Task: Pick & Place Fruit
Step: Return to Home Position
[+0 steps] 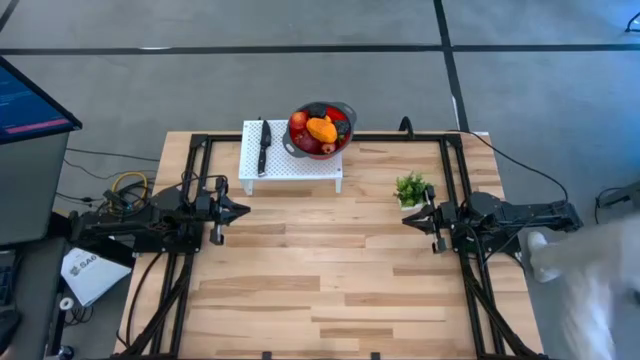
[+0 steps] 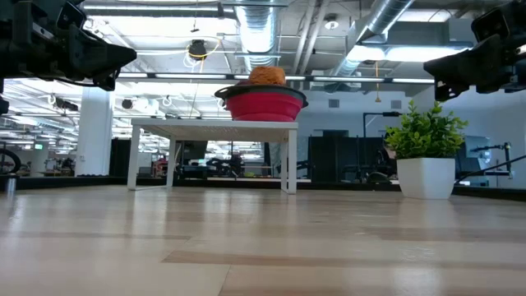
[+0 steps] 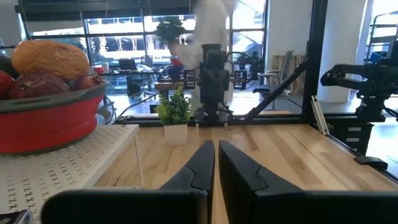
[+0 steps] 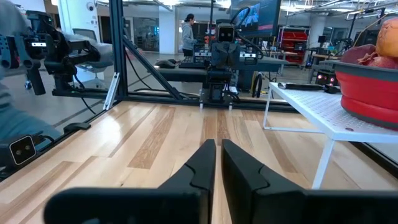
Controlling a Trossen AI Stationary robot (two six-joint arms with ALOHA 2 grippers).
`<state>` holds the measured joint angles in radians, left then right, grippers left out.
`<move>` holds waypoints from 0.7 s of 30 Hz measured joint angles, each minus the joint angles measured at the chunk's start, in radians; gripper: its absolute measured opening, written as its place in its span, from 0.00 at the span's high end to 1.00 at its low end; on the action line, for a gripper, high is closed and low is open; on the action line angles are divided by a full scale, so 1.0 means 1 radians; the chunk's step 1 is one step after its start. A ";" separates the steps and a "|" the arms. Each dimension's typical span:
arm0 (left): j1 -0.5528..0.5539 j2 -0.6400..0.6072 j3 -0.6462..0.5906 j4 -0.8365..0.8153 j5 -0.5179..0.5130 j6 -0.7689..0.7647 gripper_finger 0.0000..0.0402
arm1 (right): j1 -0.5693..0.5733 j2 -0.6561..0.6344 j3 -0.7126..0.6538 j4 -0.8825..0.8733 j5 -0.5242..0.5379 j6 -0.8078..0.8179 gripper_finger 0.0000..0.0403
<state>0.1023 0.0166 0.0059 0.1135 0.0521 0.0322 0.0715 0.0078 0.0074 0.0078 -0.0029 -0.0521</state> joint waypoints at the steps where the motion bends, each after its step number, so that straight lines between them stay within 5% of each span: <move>1: 0.000 0.000 0.000 0.000 0.000 0.000 0.96 | 0.000 0.000 0.000 0.000 0.000 0.000 0.95; 21: 0.000 0.000 0.000 0.000 0.000 0.000 0.96 | 0.000 0.000 0.000 0.000 0.000 0.000 0.95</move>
<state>0.1021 0.0168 0.0063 0.1135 0.0522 0.0322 0.0714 0.0082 0.0074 0.0080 -0.0028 -0.0521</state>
